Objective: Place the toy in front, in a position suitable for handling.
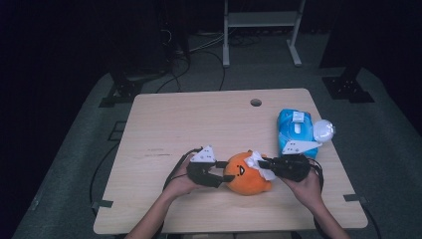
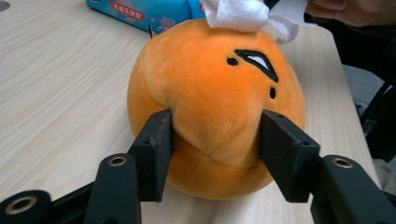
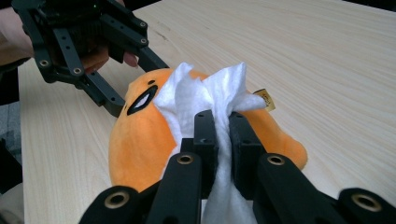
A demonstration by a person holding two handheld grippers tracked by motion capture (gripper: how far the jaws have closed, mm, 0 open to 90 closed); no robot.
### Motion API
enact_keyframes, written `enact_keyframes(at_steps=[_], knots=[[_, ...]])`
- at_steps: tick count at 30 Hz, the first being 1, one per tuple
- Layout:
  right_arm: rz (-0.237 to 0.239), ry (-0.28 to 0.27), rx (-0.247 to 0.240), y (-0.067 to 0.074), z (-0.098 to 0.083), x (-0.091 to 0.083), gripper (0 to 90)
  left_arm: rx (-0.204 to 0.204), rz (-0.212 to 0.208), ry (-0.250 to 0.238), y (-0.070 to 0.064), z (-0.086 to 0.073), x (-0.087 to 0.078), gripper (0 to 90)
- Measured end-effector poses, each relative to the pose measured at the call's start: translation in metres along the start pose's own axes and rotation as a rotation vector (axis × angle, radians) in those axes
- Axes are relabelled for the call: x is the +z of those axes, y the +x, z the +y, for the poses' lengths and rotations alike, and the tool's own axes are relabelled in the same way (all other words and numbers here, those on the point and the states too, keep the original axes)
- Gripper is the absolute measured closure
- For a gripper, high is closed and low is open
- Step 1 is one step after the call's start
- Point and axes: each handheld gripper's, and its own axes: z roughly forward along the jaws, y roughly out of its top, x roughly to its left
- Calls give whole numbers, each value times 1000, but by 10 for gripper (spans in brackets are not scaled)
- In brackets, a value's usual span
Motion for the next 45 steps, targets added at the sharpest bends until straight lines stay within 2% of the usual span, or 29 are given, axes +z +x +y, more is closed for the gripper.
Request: enact_keyframes(at_steps=[1,2,3,5,8,9,11,13,14,15,18,20,28,31,35,37,38,40,42,45], knots=[[0,4,-9,2,1,2,827,0,-2,3,0,2,-4,425],[-3,10,-31,5,3,6,827,-6,-8,-17,0,5,-10,413],[-3,10,-31,5,3,6,827,-6,-8,-17,0,5,-10,413],[20,8,-48,12,8,11,827,0,-8,-51,-3,10,-15,413],[33,9,-66,18,12,16,827,20,-1,-51,-6,12,-12,412],[40,9,-82,24,16,20,827,34,21,-42,-6,12,-9,415],[42,8,-92,26,18,22,827,28,24,-41,-6,11,-8,424],[35,7,-98,25,18,21,826,25,43,-10,-4,7,-6,451],[35,7,-98,25,18,21,826,25,43,-10,-4,7,-6,452],[31,6,-79,20,15,17,826,21,45,-9,-2,5,-5,453],[22,6,-61,15,10,12,826,0,35,-15,2,3,-5,453],[14,11,-33,9,-1,4,826,-8,32,-14,3,2,-5,454],[17,56,3,7,-20,-7,826,-24,27,-12,5,0,-5,453],[36,76,37,3,-27,-10,826,-20,20,-11,4,0,-4,453],[27,61,42,-1,-21,-11,826,-2,15,-8,3,0,-4,453],[15,25,44,-6,-8,-7,826,2,12,-5,3,0,-4,453],[15,25,44,-6,-8,-7,826,5,12,-3,2,0,-4,453],[4,8,58,-16,3,2,827,2,12,-3,2,-1,-4,453],[3,13,71,-21,4,8,827,-6,13,-5,3,-2,-5,453],[17,20,93,-21,-1,9,826,-19,10,-6,4,-4,-5,453]])
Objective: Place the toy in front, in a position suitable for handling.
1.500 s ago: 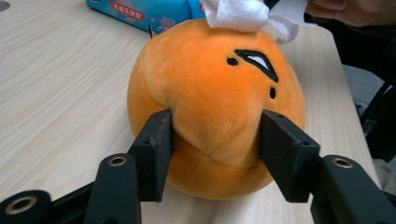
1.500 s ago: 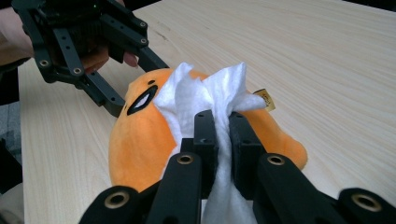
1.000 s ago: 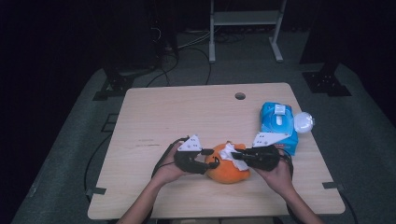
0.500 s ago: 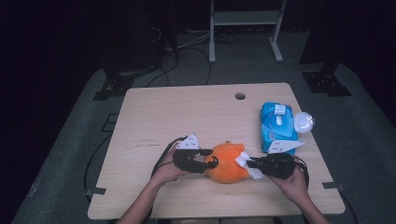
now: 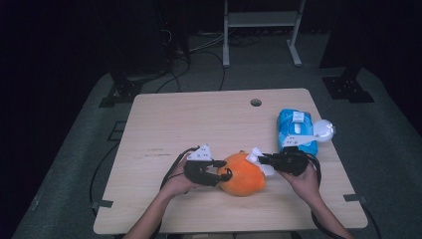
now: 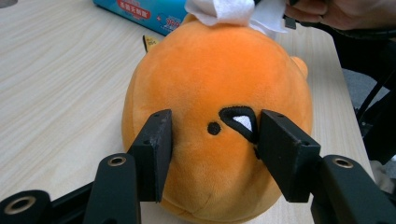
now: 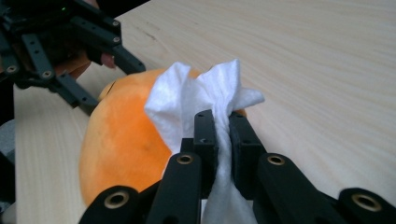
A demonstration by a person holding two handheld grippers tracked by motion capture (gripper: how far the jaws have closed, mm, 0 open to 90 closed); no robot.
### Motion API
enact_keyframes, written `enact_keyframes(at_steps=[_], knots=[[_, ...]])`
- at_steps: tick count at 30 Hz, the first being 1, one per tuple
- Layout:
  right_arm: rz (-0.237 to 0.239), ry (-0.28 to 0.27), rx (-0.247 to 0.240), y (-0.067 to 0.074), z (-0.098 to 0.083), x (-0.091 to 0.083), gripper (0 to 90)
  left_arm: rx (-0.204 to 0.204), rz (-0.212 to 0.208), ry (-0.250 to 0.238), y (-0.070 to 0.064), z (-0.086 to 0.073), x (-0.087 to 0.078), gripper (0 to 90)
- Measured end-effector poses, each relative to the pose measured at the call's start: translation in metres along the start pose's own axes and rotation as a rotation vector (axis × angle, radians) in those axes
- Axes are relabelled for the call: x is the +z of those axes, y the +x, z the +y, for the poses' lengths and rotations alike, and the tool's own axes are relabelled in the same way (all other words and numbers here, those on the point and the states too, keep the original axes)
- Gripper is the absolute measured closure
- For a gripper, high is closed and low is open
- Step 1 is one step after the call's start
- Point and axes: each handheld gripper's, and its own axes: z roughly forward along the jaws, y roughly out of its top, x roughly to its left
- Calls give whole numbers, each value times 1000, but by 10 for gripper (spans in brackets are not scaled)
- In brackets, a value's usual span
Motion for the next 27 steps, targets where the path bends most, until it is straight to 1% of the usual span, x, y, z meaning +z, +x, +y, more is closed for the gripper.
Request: enact_keyframes(at_steps=[1,2,3,4,5,6,7,8,9,10,11,12,13,14,15,16,17,18,19,20,21,23,24,25,26,27], knots=[[0,0,0,0,0,0,826,-3,-3,-1,0,0,0,453],[3,2,1,1,-3,-2,827,-1,-4,-1,0,0,1,453],[6,18,2,5,-10,-6,826,-3,-3,2,-1,0,1,453],[6,18,2,5,-10,-6,826,-3,-3,2,-1,0,1,453],[12,26,8,7,-14,-9,826,-5,-3,2,-1,0,1,453],[25,50,11,11,-24,-14,826,-3,-2,1,-1,0,1,453],[25,50,11,11,-24,-14,826,-3,-2,1,-1,0,1,453],[41,73,18,14,-32,-18,825,-2,-1,0,-2,0,1,453],[41,73,18,14,-32,-18,825,2,0,0,-2,1,2,453],[40,85,13,16,-36,-23,826,14,-2,5,-4,2,2,453],[40,85,13,16,-36,-23,826,14,-2,5,-4,2,2,453],[30,74,8,16,-33,-27,826,20,-1,4,-5,2,2,453],[30,74,8,16,-33,-27,826,26,-4,8,-6,3,3,453],[24,62,4,16,-30,-28,826,32,-5,7,-7,3,3,453],[17,32,-5,15,-19,-27,826,43,-8,13,-9,5,4,453],[17,32,-5,15,-19,-27,826,43,-8,13,-9,5,4,453],[15,4,-16,13,-5,-23,826,62,-14,21,-11,6,4,453],[16,-7,-21,13,1,-19,826,62,-14,21,-11,6,4,453],[16,-7,-21,13,1,-19,826,66,-15,23,-13,6,4,453],[19,-18,-31,13,13,-10,826,75,-18,28,-14,6,4,452],[19,-18,-31,13,13,-10,826,75,-18,28,-14,6,4,451],[15,-2,-47,13,20,1,826,73,-22,29,-14,6,3,448],[23,21,-48,14,19,11,826,55,-37,25,-13,6,1,430],[28,28,-51,15,18,14,826,55,-37,25,-13,6,1,412],[31,30,-53,16,15,15,826,9,-78,4,-10,8,-4,391],[31,30,-53,16,15,15,826,9,-78,4,-10,8,-4,378]])
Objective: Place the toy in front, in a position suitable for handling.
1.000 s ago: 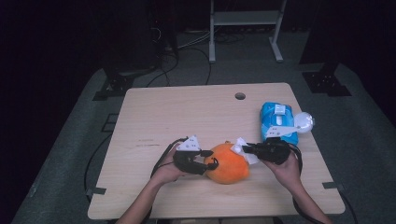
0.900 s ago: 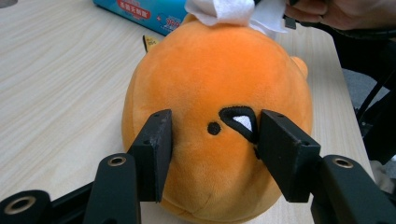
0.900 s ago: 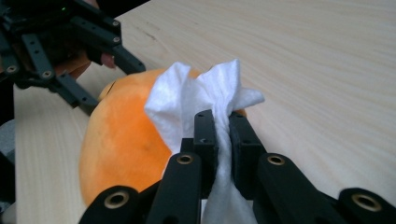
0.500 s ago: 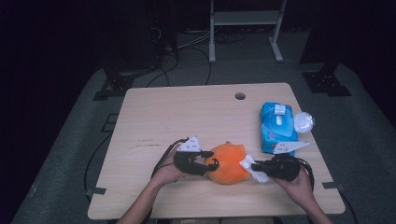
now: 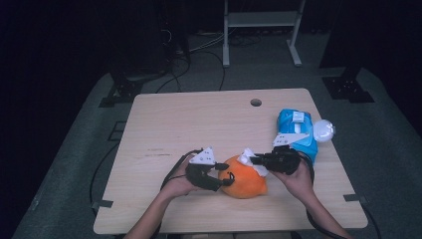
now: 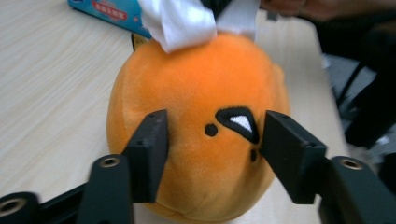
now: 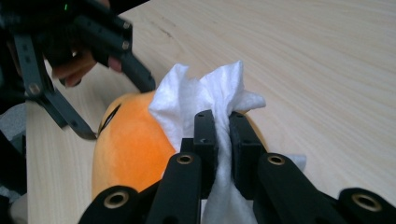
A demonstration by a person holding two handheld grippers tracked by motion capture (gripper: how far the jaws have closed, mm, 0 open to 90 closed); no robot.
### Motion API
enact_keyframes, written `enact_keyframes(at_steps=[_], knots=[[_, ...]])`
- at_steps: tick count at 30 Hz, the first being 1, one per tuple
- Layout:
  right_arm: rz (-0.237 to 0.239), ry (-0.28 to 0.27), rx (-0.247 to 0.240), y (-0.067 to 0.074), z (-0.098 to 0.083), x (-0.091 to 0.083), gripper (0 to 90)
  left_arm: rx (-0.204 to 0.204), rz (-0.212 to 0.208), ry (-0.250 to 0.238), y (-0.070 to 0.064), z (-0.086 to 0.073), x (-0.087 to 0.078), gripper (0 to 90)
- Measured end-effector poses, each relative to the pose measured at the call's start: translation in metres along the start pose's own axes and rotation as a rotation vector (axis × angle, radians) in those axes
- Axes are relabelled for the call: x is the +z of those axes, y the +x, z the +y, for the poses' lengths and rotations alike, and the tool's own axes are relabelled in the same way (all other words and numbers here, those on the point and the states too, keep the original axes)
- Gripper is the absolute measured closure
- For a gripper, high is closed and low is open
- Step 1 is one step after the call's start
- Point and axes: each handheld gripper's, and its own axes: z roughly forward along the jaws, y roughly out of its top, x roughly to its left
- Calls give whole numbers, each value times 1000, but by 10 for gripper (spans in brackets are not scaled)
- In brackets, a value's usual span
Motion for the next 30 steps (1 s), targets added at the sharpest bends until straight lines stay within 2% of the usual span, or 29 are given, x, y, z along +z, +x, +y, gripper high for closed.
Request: enact_keyframes(at_steps=[2,6,8,9,13,16,20,21,22,24,25,27,30], knots=[[10,2,-5,4,-5,-3,826,-31,-33,-28,1,3,-5,368],[30,3,-24,12,-18,-13,826,-58,-23,-40,0,8,-1,282],[43,4,-34,17,-23,-18,826,-88,-29,-36,1,8,4,282],[48,5,-38,20,-26,-21,825,-82,-27,-21,-1,7,10,285],[46,12,-58,22,-26,-24,824,-60,-5,-1,-6,8,13,338],[33,-31,-36,16,-19,-28,824,-58,1,14,-5,7,11,368],[-4,-47,-26,10,-13,-17,824,-69,4,12,-3,6,7,359],[-8,-43,-28,11,-13,-14,824,-50,3,13,-2,7,2,349],[-8,-43,-28,11,-13,-14,824,-50,3,13,-2,7,2,342],[-5,-28,-37,12,-17,-11,824,-63,-4,1,-1,8,-1,304],[23,-28,-38,15,-21,-12,825,-77,-14,-6,1,9,-1,294],[34,-29,-39,17,-23,-13,825,-80,-18,-6,1,9,0,285],[51,-27,-67,23,-28,-18,826,-86,-43,4,1,10,4,260]])
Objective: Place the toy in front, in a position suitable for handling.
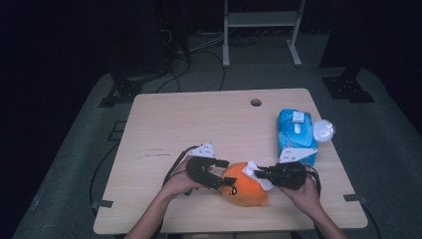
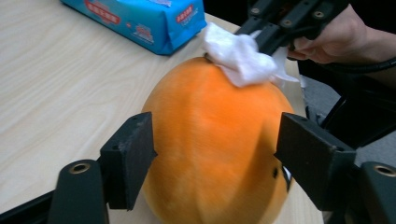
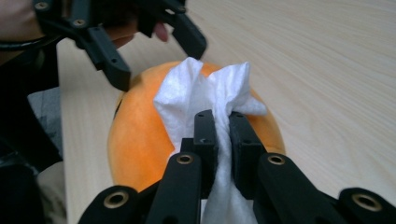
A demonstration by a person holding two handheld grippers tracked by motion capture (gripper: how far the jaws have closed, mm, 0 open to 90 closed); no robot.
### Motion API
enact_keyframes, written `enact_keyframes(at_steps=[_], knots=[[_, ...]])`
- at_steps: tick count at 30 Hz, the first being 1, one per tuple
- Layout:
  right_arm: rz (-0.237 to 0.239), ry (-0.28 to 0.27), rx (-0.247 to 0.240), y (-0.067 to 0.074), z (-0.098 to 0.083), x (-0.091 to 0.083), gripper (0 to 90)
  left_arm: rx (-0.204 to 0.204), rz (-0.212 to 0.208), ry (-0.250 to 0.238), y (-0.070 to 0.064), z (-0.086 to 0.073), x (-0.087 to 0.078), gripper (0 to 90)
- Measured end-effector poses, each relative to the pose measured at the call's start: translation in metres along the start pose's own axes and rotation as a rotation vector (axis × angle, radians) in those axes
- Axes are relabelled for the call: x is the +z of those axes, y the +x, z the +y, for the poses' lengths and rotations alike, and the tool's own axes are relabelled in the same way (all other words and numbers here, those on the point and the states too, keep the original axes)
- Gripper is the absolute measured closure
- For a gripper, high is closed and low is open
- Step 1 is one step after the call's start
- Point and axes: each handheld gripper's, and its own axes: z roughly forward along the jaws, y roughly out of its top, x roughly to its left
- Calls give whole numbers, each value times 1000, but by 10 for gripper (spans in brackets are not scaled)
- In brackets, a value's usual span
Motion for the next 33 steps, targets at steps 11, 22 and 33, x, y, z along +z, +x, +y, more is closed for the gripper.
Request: enact_keyframes(at_steps=[11,22,33], knots=[[36,15,-61,11,-3,-1,826,13,-17,56,-2,2,13,179],[51,-6,2,0,-4,-4,824,9,-1,63,0,-2,15,501],[-26,-136,43,-24,30,-27,826,203,175,-37,-16,24,11,589]])
